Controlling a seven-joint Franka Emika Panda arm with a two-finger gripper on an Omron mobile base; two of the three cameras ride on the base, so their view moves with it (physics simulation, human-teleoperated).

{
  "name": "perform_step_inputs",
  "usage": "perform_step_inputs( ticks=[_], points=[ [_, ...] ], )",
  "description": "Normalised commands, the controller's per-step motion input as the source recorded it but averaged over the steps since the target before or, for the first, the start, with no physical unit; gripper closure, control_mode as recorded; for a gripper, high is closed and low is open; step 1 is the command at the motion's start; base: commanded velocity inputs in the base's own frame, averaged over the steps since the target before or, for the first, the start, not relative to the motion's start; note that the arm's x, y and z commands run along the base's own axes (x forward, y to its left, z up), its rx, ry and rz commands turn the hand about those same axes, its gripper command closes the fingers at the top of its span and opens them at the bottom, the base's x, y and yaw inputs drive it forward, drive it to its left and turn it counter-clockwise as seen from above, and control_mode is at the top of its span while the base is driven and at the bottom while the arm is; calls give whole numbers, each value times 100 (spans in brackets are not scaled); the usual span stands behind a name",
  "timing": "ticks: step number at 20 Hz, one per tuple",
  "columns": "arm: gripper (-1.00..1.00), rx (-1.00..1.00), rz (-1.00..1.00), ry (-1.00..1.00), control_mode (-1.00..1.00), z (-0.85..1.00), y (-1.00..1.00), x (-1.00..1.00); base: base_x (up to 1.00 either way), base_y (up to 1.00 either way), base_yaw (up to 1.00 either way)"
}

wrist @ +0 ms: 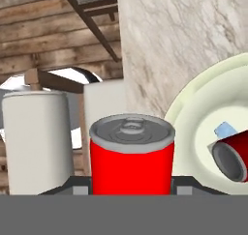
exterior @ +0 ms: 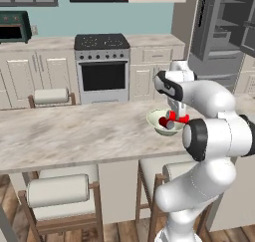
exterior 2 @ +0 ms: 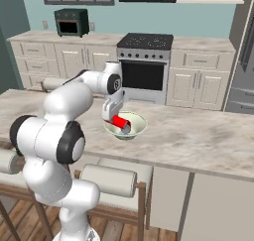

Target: Open the fridge, grab two sodas, and place both sodas inside the bowl with ice on the dining counter.

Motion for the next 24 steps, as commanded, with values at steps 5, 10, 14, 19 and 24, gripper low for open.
perform_step_inputs(
  ticks=[5,10,14,19,24],
  points=[
    [100,-4,0,0,-100,-21,0,21,0,0,0],
    [100,-3,0,0,-100,-15,0,19,0,0,0],
    [100,-2,0,0,-100,-13,-2,20,0,0,0],
    [100,-2,0,0,-100,-13,-5,19,0,0,0],
    [100,-2,1,0,-100,-17,-8,19,0,0,0]
  ],
)
